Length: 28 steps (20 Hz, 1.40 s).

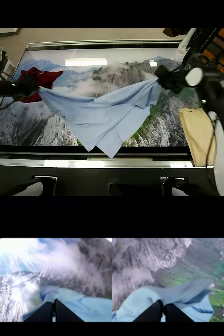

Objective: Fold the clothes and pants, and hang the long-sleeved shirts on hangers.

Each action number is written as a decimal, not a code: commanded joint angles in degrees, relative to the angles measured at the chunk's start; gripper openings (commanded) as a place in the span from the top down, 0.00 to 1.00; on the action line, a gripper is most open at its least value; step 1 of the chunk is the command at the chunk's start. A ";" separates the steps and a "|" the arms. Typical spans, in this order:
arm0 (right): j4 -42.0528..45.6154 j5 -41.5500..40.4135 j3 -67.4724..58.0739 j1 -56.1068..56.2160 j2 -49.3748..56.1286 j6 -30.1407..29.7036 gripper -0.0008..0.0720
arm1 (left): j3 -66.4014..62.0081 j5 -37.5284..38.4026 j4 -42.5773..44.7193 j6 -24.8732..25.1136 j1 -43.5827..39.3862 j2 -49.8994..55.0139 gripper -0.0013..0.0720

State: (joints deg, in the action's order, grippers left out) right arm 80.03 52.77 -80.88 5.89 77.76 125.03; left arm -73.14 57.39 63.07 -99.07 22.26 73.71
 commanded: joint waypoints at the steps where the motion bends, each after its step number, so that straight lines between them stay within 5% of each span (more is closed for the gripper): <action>1: -8.09 -2.29 -0.04 0.02 11.32 0.15 0.94 | 1.33 -1.53 0.42 0.24 -2.01 12.09 0.95; 5: -8.37 -3.43 -0.04 0.02 12.83 -0.39 0.94 | 1.31 -1.05 0.42 0.46 -1.51 15.32 0.88; 7: -8.39 -2.34 -0.04 0.02 12.76 -1.90 0.94 | 0.74 3.26 0.39 0.46 -0.35 14.45 0.38; 8: -8.39 -1.31 -0.04 0.02 12.66 -2.56 0.94 | 0.70 6.54 0.44 0.50 0.57 13.25 0.22; 11: -7.48 2.25 -0.04 0.02 11.45 -4.94 0.94 | 2.99 16.20 3.02 -2.36 3.04 7.19 0.22; 16: -3.74 8.35 -0.04 0.02 8.35 -5.49 0.94 | 28.04 16.48 -4.22 -4.46 0.63 -10.16 0.22; 22: -1.55 13.03 -0.04 0.02 5.55 -6.99 0.94 | 48.50 6.16 -17.38 -4.46 -10.32 -21.00 0.22; 28: 0.79 14.84 -0.04 0.02 3.30 -6.97 0.94 | 50.03 -5.95 -21.55 -6.56 -22.10 -19.39 0.22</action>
State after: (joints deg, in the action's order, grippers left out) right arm 79.61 66.43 -80.90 5.87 82.06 118.10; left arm -24.60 57.63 44.03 -104.01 4.93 54.06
